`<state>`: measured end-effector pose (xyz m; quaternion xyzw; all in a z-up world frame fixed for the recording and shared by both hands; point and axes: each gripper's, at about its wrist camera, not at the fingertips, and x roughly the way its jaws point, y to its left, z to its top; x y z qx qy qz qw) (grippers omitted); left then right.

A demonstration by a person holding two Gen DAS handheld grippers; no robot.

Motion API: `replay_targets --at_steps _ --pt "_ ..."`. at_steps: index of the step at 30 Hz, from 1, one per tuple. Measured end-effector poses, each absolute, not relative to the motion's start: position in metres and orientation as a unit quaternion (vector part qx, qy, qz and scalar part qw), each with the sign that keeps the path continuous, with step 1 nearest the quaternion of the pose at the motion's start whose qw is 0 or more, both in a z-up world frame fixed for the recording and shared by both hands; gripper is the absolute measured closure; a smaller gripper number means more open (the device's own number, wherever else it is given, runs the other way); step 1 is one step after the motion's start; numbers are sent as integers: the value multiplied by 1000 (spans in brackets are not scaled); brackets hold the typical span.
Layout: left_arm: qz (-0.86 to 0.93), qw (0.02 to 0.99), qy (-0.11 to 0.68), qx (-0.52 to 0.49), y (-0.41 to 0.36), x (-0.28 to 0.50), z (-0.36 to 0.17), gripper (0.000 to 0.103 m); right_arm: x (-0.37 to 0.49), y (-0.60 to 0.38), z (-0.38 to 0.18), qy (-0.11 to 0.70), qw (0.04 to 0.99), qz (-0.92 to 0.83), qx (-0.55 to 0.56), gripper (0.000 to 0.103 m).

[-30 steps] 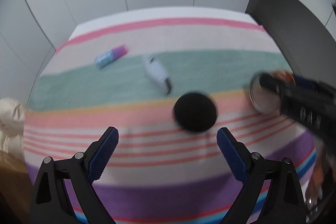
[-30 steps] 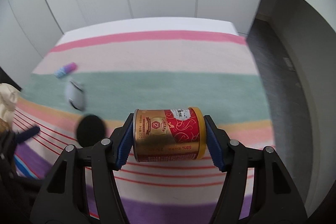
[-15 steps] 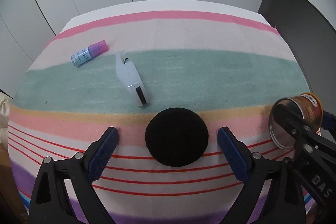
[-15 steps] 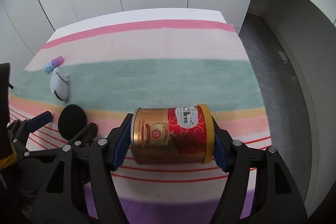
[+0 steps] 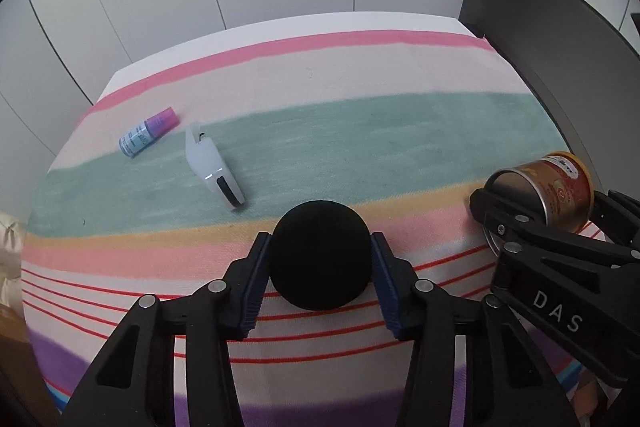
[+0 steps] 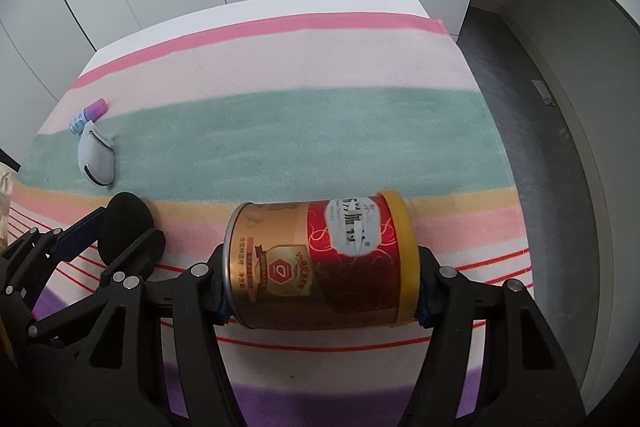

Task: Organize objects
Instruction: 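Lift and carry the tin and black puff with both tools to the box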

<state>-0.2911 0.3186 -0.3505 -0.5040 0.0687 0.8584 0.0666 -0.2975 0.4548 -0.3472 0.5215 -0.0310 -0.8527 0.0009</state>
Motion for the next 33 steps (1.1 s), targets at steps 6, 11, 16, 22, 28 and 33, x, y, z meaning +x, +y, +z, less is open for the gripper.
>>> replay_targets --at_steps 6,11,16,22,28,33 --pt "855 40 51 -515 303 -293 -344 56 -294 458 -341 -28 -8 -854 519 37" --pt "860 23 56 -506 287 -292 -326 56 -293 450 -325 -19 -2 -858 513 37" --pt "860 4 45 -509 265 -294 -297 56 -294 436 -294 -1 10 -863 505 37" --pt "867 -25 40 -497 232 -293 -254 56 -289 422 -235 21 20 -878 478 37" --pt "871 -48 40 -488 206 -295 -196 56 -282 404 -169 26 40 -891 452 37" --pt "881 -48 42 -469 194 -287 -143 56 -270 388 -117 33 57 -901 428 37"
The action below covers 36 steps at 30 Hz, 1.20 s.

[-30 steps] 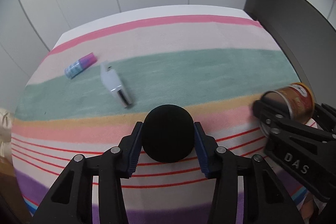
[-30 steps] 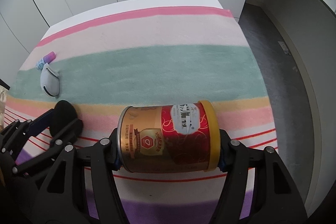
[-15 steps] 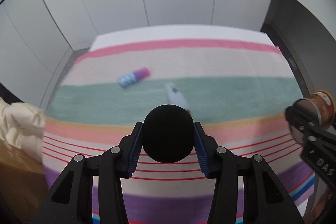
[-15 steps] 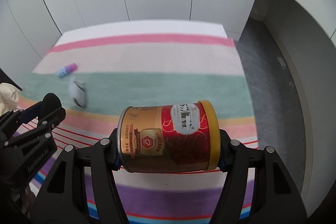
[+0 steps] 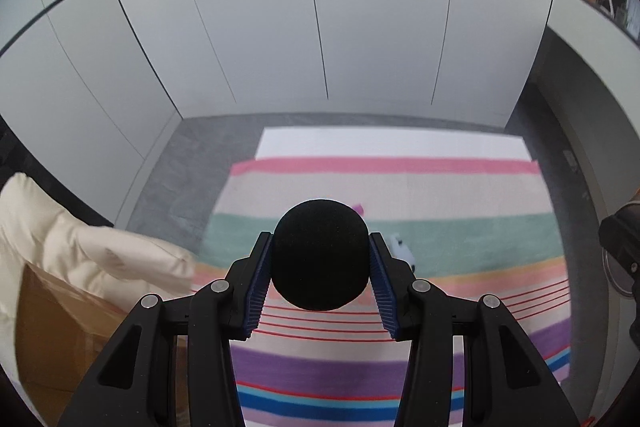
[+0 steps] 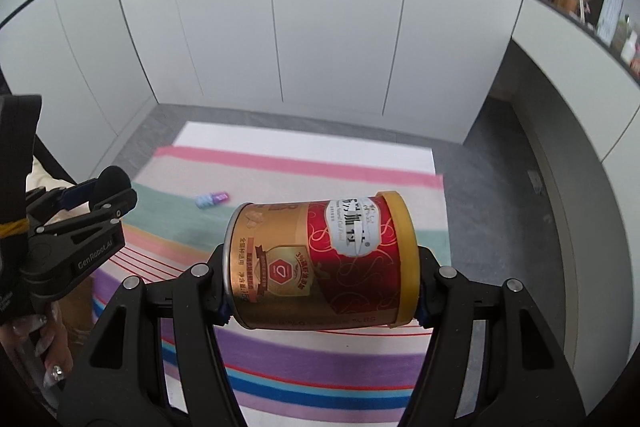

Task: Organize objects
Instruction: 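Lift and carry the tin and black puff with both tools to the box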

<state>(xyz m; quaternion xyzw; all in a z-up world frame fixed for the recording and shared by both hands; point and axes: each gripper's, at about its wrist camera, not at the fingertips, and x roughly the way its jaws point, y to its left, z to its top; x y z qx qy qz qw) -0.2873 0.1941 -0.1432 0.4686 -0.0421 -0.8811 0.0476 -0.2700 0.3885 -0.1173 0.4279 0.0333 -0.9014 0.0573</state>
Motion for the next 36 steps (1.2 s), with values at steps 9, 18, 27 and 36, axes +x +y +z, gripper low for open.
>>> replay_targets --at_steps 9,18,27,36 --pt "-897 35 -38 438 189 -269 -80 56 -255 376 -57 45 64 -915 395 37" --pt "-897 15 -31 441 196 -250 -69 56 -242 377 -43 43 60 -918 391 37" --pt "-898 13 -36 439 189 -221 -59 56 -219 380 -37 49 55 -917 393 37" --pt "-899 7 -35 436 171 -165 -50 56 -168 374 -30 57 57 -916 392 37"
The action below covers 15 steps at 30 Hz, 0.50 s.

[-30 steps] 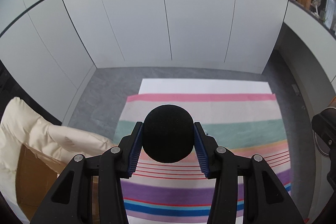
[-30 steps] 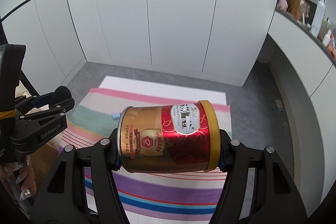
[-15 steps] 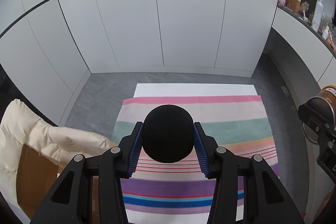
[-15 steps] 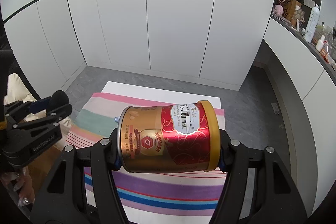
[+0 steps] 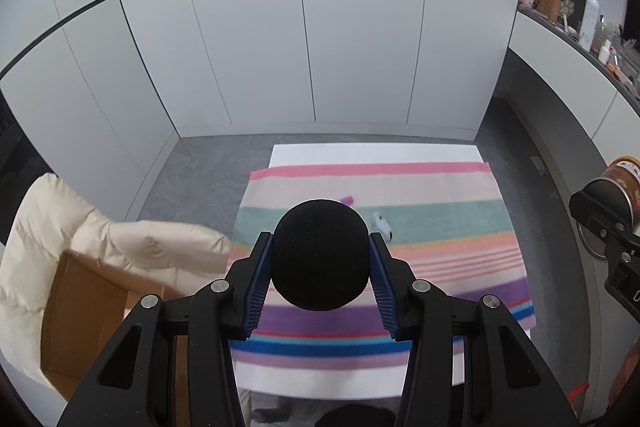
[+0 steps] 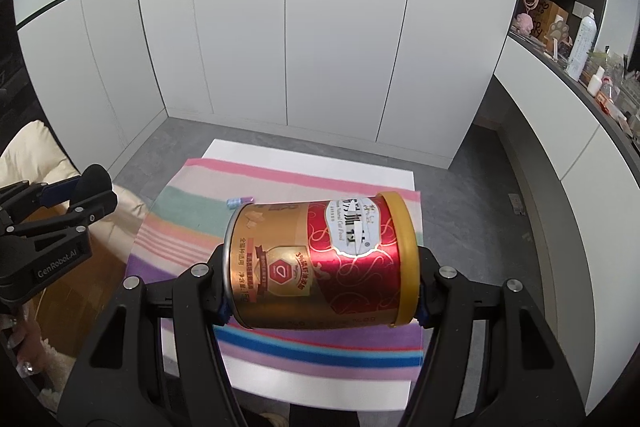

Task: Organize objects
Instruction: 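Lift and carry the tin and black puff with both tools to the box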

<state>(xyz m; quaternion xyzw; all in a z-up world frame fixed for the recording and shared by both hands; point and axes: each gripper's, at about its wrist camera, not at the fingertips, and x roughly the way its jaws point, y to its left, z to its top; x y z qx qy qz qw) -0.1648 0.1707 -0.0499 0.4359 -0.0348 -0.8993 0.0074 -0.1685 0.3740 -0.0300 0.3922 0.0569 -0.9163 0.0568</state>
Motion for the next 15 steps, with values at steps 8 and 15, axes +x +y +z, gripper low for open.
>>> replay_targets --at_steps 8,15 --pt "-897 -2 -34 440 154 -108 -44 56 -114 370 -34 45 78 -913 399 37" --pt "-893 -16 -21 449 142 -64 -48 56 -64 367 -40 36 93 -909 405 37"
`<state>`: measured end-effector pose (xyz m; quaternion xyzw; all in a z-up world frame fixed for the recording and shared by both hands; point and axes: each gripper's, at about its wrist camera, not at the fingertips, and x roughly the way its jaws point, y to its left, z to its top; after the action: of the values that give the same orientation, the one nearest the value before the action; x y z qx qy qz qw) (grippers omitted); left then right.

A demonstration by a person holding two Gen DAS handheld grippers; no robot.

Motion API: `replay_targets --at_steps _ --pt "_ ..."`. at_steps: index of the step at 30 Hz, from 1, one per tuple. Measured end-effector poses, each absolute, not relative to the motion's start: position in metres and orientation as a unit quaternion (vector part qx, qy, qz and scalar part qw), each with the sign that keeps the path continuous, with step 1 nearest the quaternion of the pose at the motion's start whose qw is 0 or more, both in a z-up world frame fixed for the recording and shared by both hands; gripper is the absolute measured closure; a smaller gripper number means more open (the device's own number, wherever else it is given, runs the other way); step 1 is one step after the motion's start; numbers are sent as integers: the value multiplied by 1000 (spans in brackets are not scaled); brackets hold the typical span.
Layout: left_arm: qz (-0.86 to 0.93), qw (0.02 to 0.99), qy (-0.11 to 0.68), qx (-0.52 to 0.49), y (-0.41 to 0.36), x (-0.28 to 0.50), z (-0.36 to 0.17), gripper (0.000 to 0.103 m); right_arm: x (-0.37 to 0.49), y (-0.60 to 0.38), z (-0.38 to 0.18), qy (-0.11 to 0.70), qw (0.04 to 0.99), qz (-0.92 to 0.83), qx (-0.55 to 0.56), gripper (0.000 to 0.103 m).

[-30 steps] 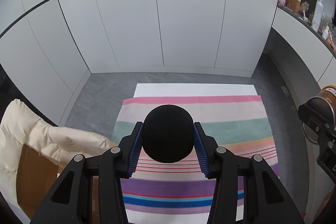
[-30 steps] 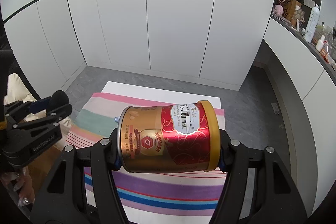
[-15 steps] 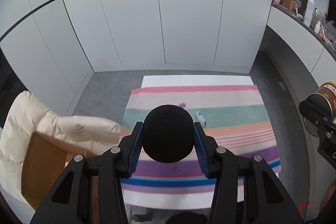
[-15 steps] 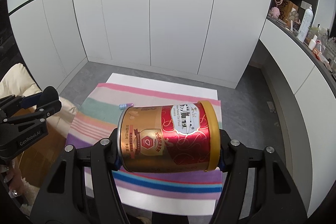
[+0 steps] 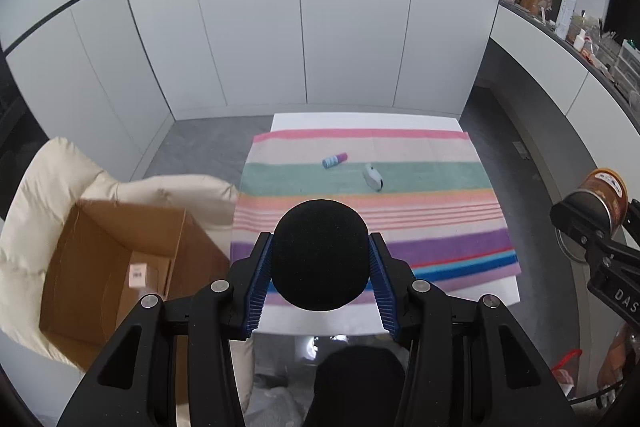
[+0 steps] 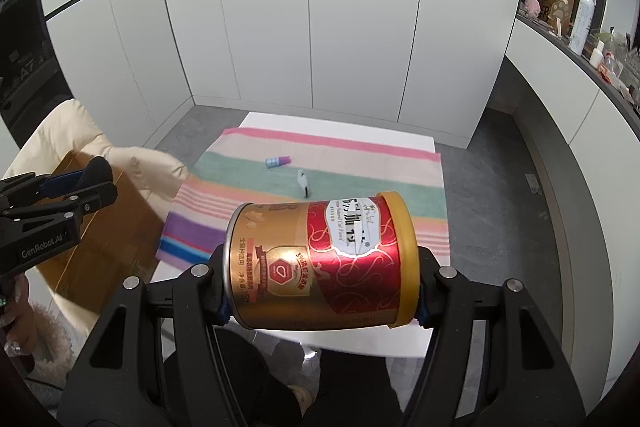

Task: Organize objects
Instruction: 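Lift and carry the tin and black puff with both tools to the box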

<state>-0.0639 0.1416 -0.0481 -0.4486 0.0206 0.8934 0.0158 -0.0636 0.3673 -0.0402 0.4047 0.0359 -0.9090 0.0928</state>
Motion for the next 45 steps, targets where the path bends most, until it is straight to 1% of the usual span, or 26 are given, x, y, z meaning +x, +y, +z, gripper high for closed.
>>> replay_targets --at_steps 2,6,13,26,38,45 --pt "894 11 25 -447 139 -49 -51 56 -51 367 -43 36 95 -907 408 37" --pt "898 4 62 -437 141 -22 -58 56 -27 367 -50 38 98 -905 413 37" --pt "893 16 64 -445 137 0 -62 56 -4 358 -71 41 108 -892 437 37" --pt "892 -8 39 -450 106 -13 -67 56 -9 319 -81 59 129 -884 445 37" --pt "882 -70 8 -465 41 -3 -80 56 -15 264 -87 80 180 -874 445 37" --pt "875 -109 -15 -471 -4 17 -85 56 -9 210 -90 106 233 -861 440 37"
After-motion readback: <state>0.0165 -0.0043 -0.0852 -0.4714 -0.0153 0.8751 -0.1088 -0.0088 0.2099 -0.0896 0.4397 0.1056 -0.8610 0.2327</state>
